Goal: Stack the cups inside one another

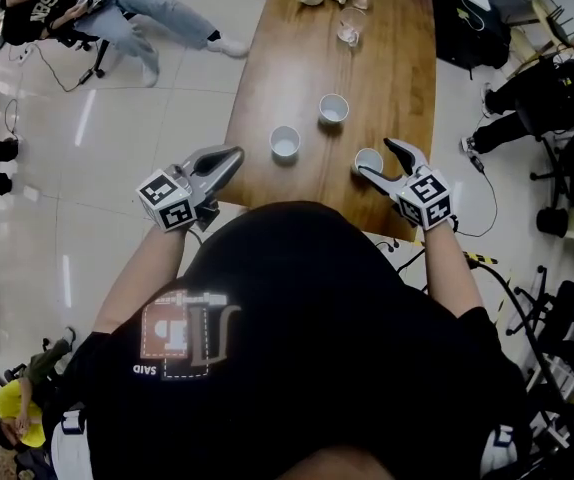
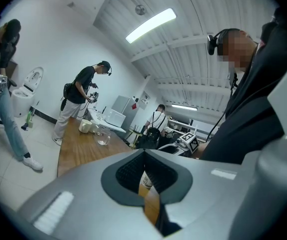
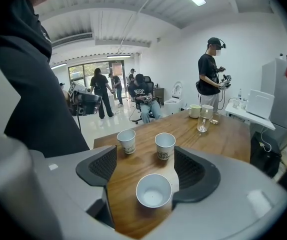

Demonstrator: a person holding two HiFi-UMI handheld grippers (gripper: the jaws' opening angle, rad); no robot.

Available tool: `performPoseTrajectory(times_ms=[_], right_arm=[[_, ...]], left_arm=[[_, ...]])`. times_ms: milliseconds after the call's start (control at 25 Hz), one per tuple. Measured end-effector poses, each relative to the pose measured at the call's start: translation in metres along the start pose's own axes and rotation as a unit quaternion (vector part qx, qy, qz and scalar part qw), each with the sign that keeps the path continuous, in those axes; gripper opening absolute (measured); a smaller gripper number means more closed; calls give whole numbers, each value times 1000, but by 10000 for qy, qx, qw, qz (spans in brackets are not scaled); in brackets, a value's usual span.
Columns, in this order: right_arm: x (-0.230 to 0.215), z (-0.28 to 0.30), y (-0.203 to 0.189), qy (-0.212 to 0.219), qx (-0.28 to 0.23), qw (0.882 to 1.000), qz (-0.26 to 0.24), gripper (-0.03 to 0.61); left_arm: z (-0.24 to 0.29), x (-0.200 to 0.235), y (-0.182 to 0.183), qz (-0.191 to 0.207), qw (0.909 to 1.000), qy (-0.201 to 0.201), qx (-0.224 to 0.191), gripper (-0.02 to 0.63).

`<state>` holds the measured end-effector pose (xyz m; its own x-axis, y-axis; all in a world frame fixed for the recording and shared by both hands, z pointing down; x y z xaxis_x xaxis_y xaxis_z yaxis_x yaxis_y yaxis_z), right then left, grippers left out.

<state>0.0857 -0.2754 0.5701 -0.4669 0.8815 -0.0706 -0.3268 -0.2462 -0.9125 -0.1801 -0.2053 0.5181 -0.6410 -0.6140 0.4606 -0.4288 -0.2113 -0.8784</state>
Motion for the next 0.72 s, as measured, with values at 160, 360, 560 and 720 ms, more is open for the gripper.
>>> performPoseTrajectory(times_ms=[160,360,560,720], right_arm=[[-1,-7,-16,-22,248,9997,54,399],[-2,2,-35,78,595,9982,-24,426],[8,25,-26,326,770,9959,-332,440],[-9,44,-8,258,742,9963,-338,442]], left_arm=[[-8,-3,-1,-2,10000,59,-6,2],[-12,-2,-4,-52,9998,187,16,2],[-20,-4,-1,-50,9997,229,-21,2],[-26,-5,3,-3,9996,258,-59,2]])
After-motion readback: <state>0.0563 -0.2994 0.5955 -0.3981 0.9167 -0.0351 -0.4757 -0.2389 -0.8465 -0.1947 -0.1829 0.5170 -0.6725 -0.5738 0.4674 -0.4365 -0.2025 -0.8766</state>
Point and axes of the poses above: the fingertips, and each gripper's own axes: z forward along the fingers, x to its left, y out of its top, the point moved 1 cm from there along -z, backward along the fingers, and after that the axes turned 13 degrees about -x, right-handed, at the moved point
